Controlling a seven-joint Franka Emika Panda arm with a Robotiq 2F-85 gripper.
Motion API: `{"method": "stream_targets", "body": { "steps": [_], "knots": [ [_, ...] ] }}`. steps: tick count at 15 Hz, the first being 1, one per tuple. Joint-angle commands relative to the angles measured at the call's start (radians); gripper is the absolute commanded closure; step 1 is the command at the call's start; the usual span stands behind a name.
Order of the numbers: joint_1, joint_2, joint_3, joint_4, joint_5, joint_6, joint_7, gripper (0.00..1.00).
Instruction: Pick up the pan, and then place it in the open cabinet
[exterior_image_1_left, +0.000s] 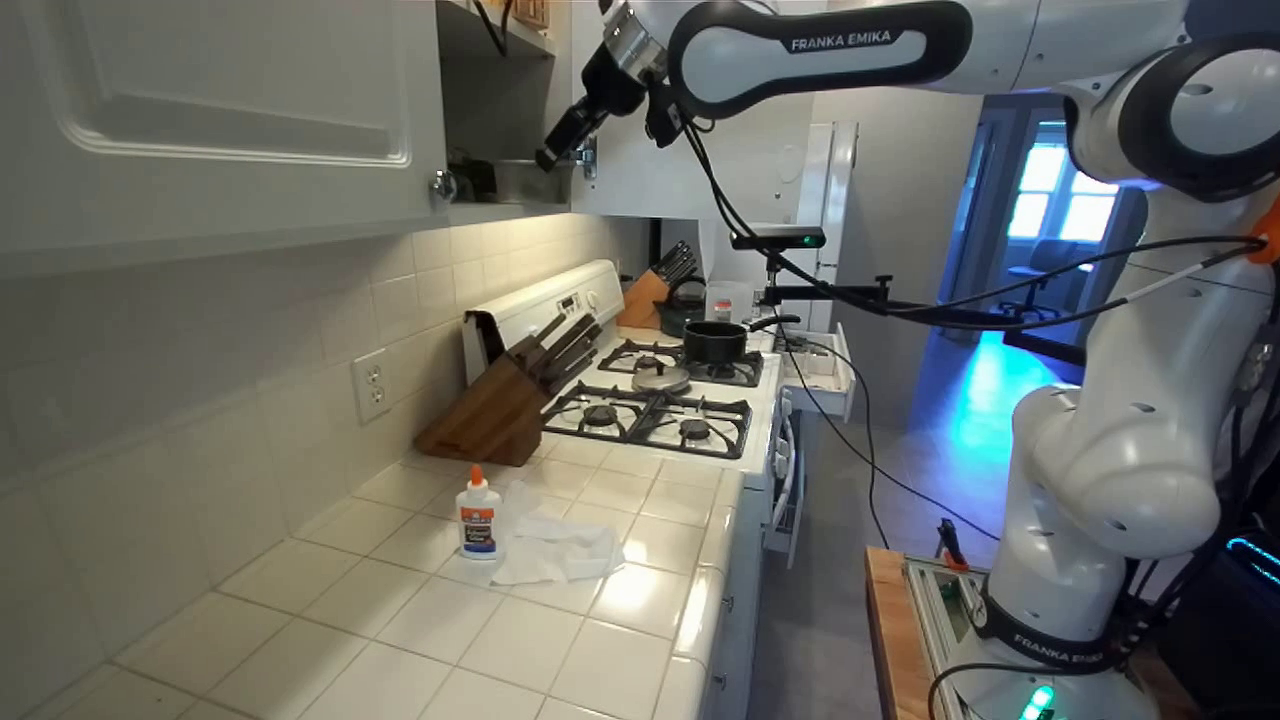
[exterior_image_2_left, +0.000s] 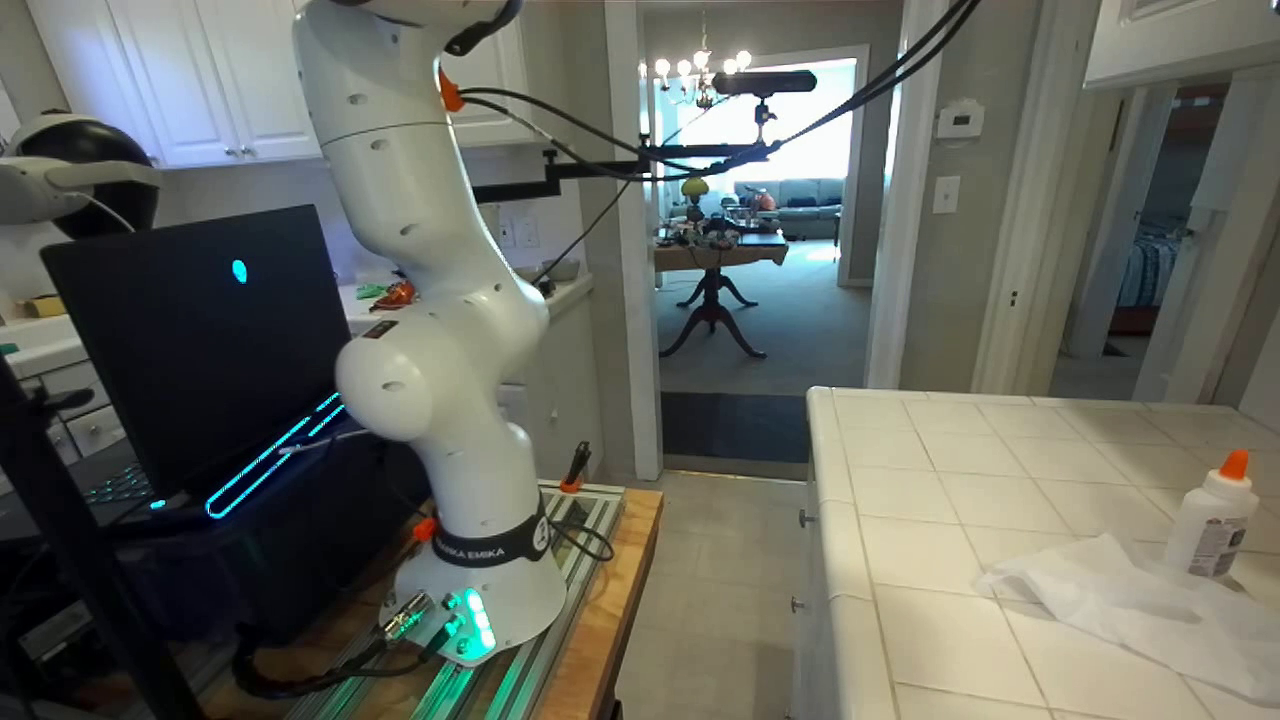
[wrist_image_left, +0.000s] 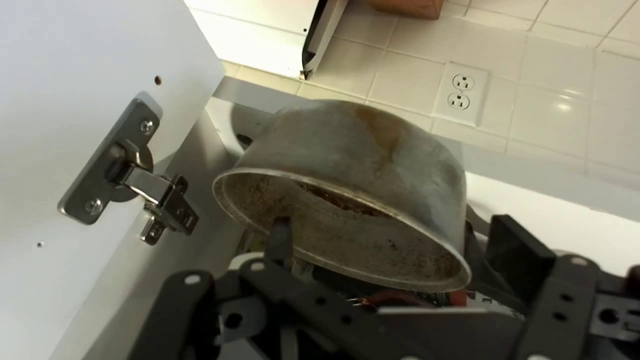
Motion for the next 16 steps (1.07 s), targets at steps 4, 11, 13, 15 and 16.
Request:
{"method": "stream_targets", "body": {
  "steps": [4, 11, 13, 15, 16],
  "knots": [
    [-0.020, -0.138, 0.030, -0.174, -0.031, -0.018, 0.031, 0.18],
    [-0.037, -0.158, 0.023, -0.251, -0.050, 0.061, -0.011, 0.70],
    [-0.039, -0.143, 0.019, -0.248, -0.061, 0.092, -0.033, 0.84],
    [-0.043, -0.133, 0.019, -0.244, -0.068, 0.109, -0.050, 0.98],
    [-0.042, -0.126, 0.016, -0.237, -0.065, 0.112, -0.064, 0.99]
  ]
}}
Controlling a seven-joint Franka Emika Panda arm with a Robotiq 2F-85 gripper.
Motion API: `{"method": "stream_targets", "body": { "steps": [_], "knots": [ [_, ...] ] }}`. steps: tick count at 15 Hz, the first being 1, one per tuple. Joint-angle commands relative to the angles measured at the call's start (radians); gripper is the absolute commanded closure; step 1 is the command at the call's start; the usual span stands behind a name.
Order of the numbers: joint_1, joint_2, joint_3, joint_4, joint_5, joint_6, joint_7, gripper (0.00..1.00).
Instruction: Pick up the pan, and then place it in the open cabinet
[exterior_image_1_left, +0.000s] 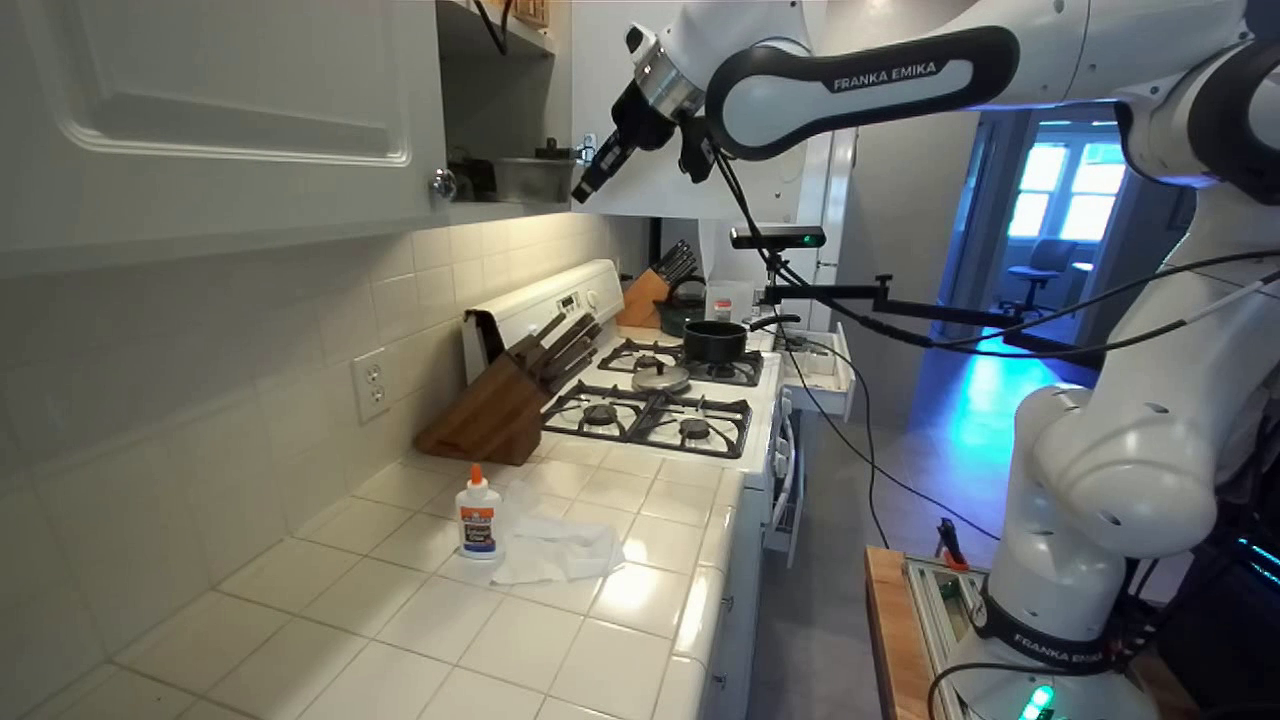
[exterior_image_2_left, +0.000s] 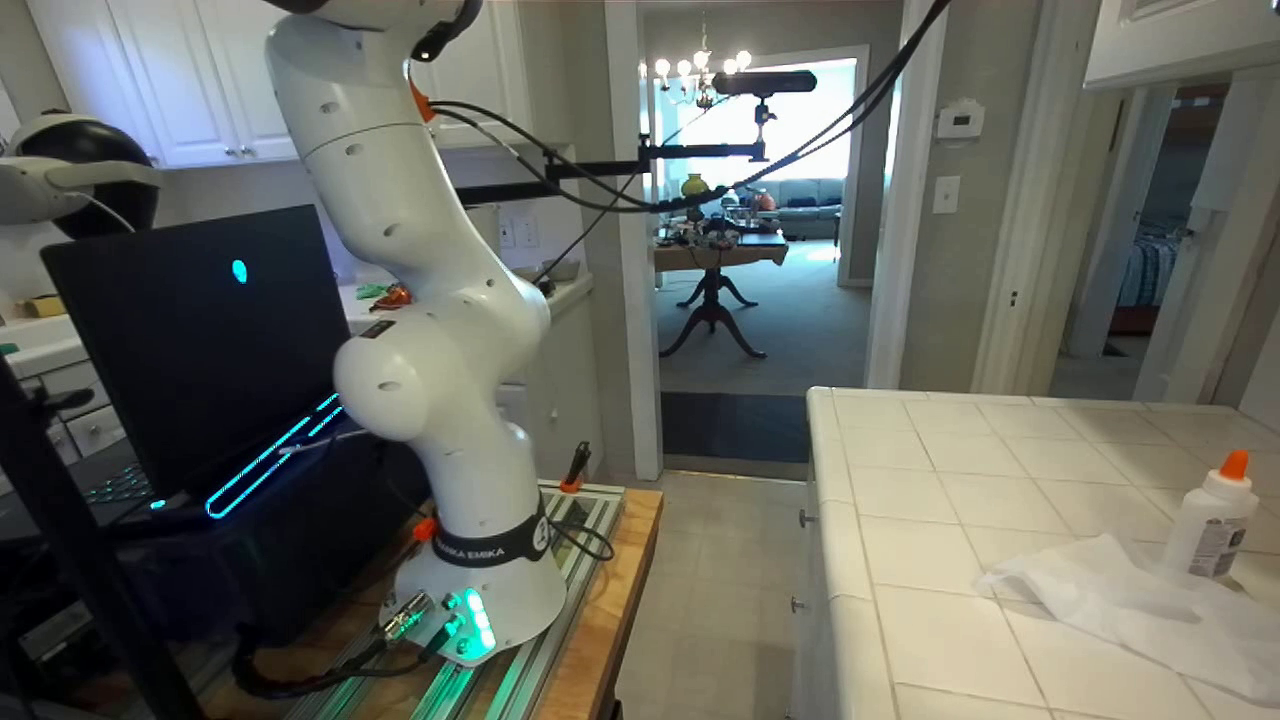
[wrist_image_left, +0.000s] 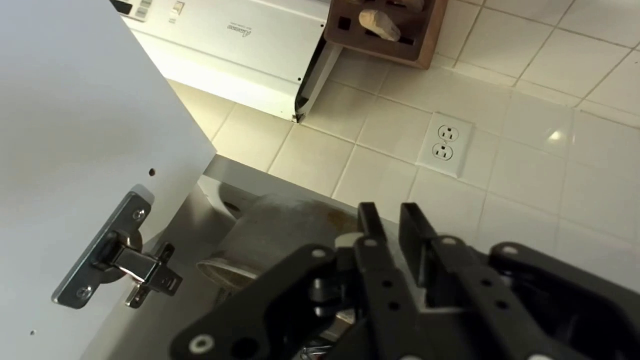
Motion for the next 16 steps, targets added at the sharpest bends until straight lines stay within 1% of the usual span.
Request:
{"method": "stream_targets", "body": {
  "steps": [1, 9, 13, 16],
  "knots": [
    [-0.010, 0.010, -0.001, -0.002, -0.020, 0.037, -0.053, 1.00],
    [-0.022, 0.051, -0.015, 0.051, -0.031, 0.041, -0.135, 1.00],
    [-0.016, 0.091, -0.018, 0.094, -0.028, 0.072, -0.186, 1.00],
    [-0.012, 0.128, -0.020, 0.129, -0.017, 0.074, -0.211, 1.00]
  ]
}}
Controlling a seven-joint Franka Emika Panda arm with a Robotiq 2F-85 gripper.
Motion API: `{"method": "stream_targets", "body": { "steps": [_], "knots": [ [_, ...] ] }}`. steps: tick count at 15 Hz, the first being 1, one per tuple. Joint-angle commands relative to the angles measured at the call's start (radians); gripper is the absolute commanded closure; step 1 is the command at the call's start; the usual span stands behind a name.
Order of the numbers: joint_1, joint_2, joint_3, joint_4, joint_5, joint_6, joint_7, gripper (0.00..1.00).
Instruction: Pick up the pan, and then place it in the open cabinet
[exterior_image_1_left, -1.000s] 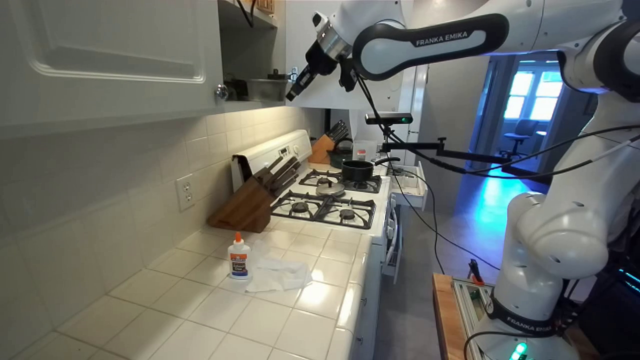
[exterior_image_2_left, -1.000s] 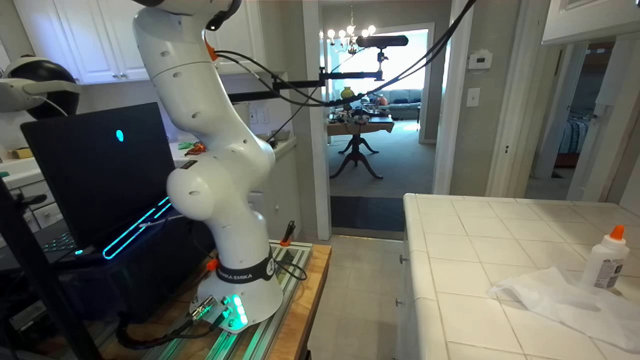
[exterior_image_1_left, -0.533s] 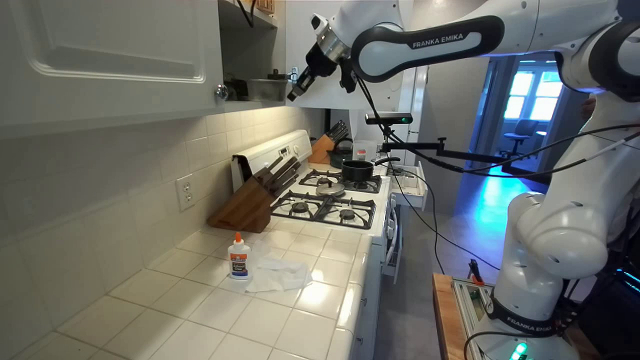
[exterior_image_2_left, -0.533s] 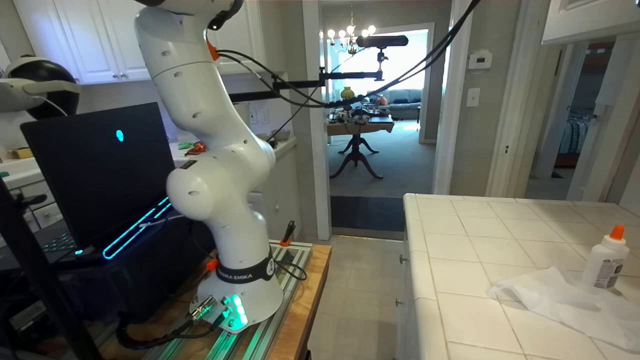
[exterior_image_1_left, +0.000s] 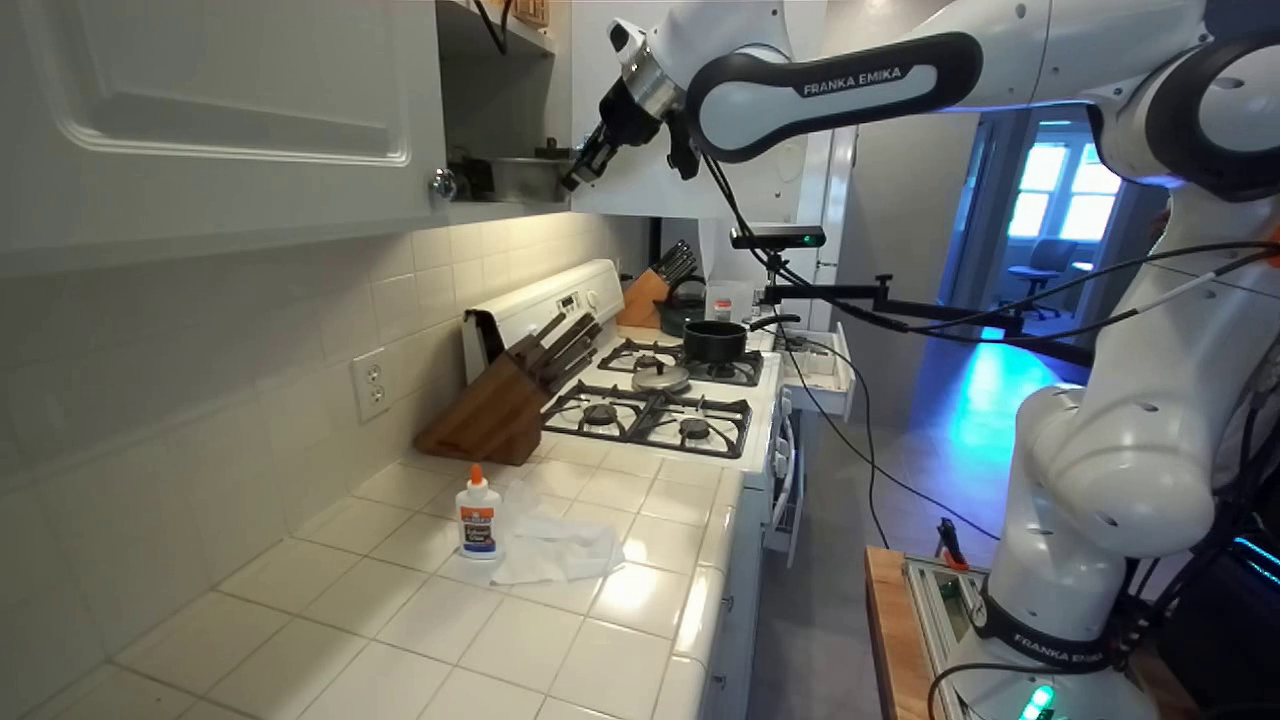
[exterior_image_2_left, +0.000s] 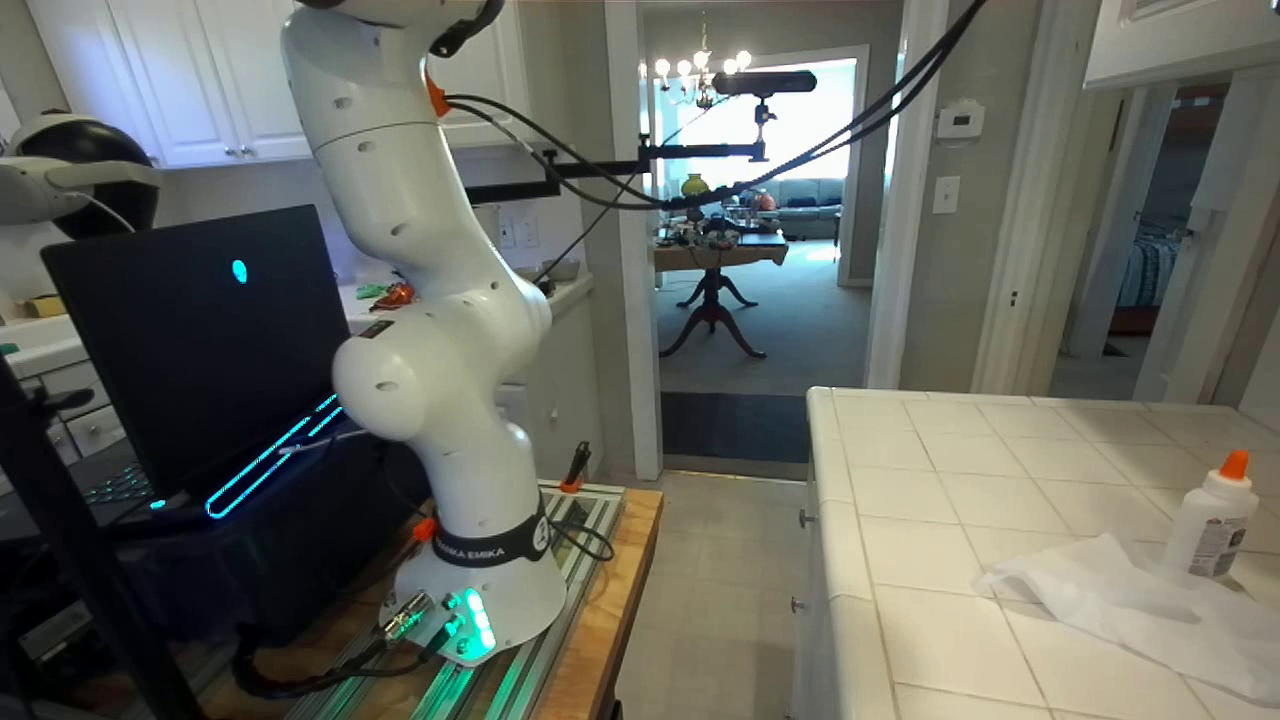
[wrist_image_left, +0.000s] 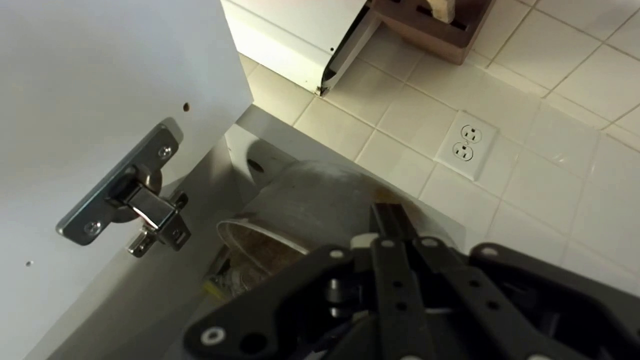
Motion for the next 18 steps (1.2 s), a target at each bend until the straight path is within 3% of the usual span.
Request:
{"method": "stream_targets", "body": {
  "steps": [1, 13, 14, 15, 18],
  "knots": [
    [0.004, 0.063, -0.005, 0.067, -0.012, 0.017, -0.038, 1.00],
    [0.014, 0.126, -0.005, 0.135, 0.023, 0.010, -0.094, 1.00],
    [0.019, 0.113, -0.005, 0.122, 0.042, -0.002, -0.105, 0.91],
    [0.023, 0.091, -0.004, 0.100, 0.050, -0.002, -0.110, 0.73],
    [0.029, 0.031, -0.001, 0.033, 0.041, 0.013, -0.112, 0.55]
  ]
}}
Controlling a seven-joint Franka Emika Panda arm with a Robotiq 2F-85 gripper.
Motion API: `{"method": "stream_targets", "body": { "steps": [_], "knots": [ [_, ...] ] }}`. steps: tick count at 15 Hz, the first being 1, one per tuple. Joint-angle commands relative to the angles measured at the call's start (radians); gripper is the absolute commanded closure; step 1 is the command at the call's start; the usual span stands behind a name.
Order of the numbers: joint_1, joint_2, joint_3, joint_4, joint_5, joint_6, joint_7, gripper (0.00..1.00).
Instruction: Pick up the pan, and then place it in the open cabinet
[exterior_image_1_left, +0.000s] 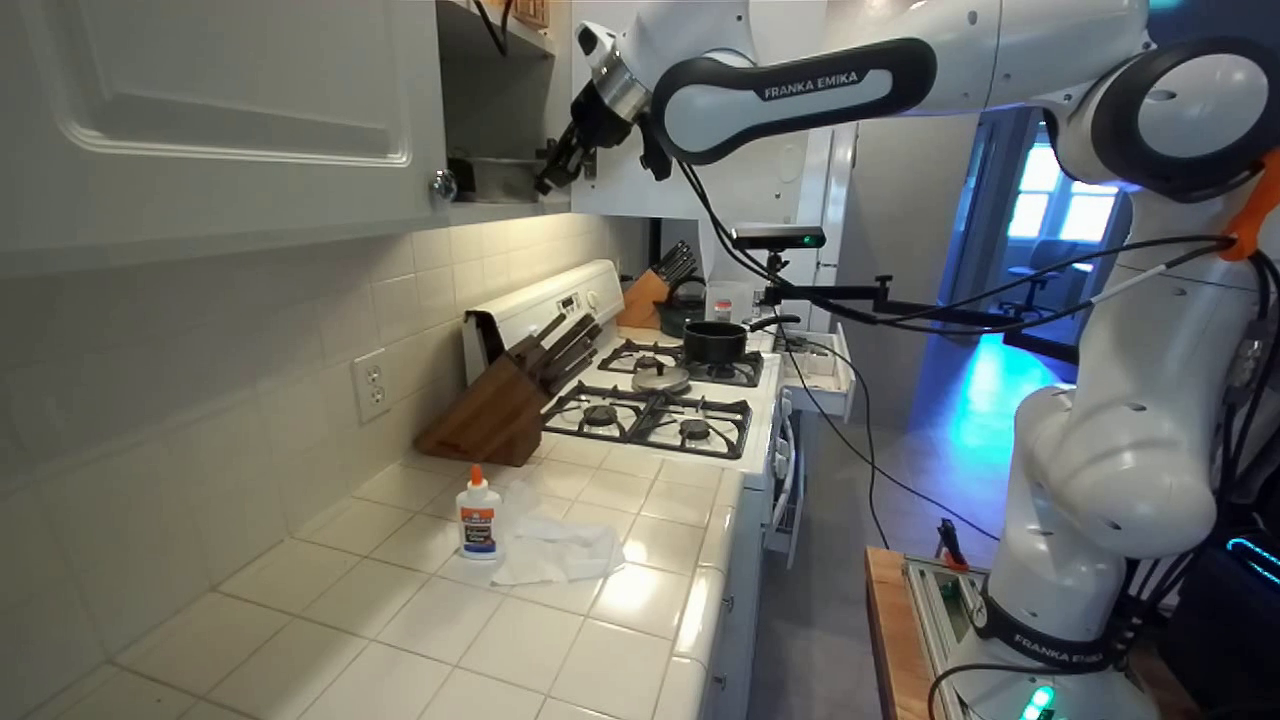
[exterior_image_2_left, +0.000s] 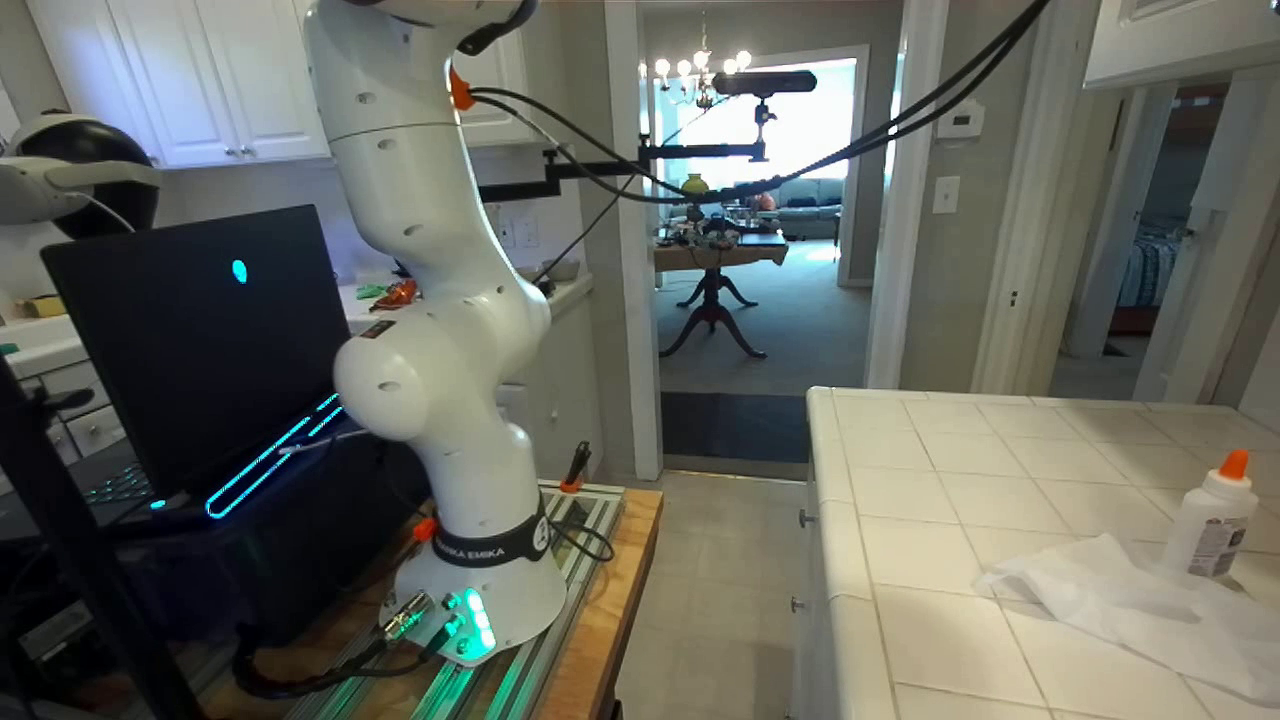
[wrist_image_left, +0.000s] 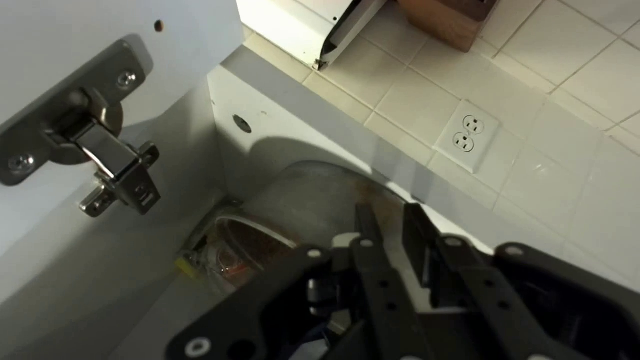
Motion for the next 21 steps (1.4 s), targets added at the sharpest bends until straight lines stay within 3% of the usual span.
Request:
{"method": "stream_targets", "body": {
  "steps": [1, 5, 8, 12, 17, 21],
  "knots": [
    [0.014, -0.093, 0.002, -0.089, 0.010, -0.007, -0.020, 0.48],
    [0.016, -0.188, 0.010, -0.172, 0.025, -0.092, 0.028, 0.20],
    [0.069, -0.249, -0.018, -0.232, 0.165, -0.244, -0.053, 0.00],
    [0.127, -0.302, -0.064, -0.292, 0.352, -0.394, -0.129, 0.00],
    [0.133, -0.279, -0.097, -0.359, 0.490, -0.551, -0.104, 0.00],
    [0.106, -0.263, -0.090, -0.439, 0.564, -0.517, 0.011, 0.00]
  ]
}}
